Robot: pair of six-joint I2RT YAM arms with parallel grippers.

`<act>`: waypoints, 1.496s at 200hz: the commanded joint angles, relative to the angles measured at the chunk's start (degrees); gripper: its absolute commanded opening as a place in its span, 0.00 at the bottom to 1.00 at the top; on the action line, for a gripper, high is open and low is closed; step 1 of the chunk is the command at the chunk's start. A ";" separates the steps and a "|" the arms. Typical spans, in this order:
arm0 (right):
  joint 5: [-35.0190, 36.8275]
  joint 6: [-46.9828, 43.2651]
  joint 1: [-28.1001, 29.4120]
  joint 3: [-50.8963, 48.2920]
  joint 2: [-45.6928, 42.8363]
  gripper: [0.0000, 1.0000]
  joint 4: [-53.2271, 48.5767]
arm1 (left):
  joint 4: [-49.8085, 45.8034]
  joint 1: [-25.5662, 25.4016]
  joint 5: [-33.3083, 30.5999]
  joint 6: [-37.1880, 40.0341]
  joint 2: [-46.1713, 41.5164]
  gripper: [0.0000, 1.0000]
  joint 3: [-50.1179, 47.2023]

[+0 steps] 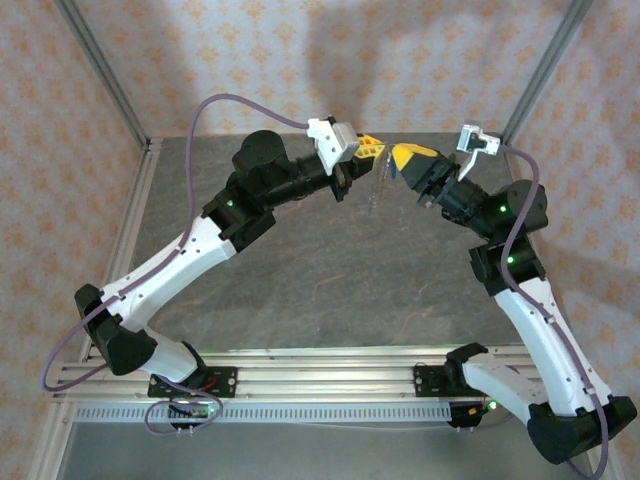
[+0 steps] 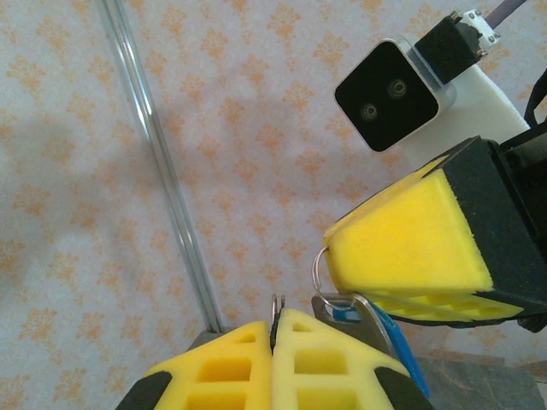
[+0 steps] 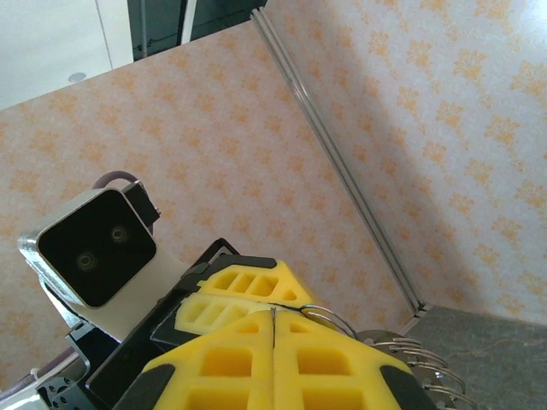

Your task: Put the keys on the keyring

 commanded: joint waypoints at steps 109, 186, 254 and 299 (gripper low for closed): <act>2.30 -1.66 0.01 1.74 1.08 0.00 3.40 | 3.06 -0.81 1.03 -0.91 -1.26 0.00 1.72; 4.91 -2.50 -1.11 0.51 0.38 0.00 1.33 | 3.83 -0.92 1.12 -1.06 -2.09 0.00 0.86; 3.39 -0.97 -2.41 -0.73 1.67 0.00 1.95 | 5.65 -0.99 0.25 -1.96 -2.46 0.00 0.14; 0.43 0.35 -2.41 -1.00 3.03 0.00 2.48 | 7.25 -0.98 -0.80 -3.10 -2.32 0.00 -0.21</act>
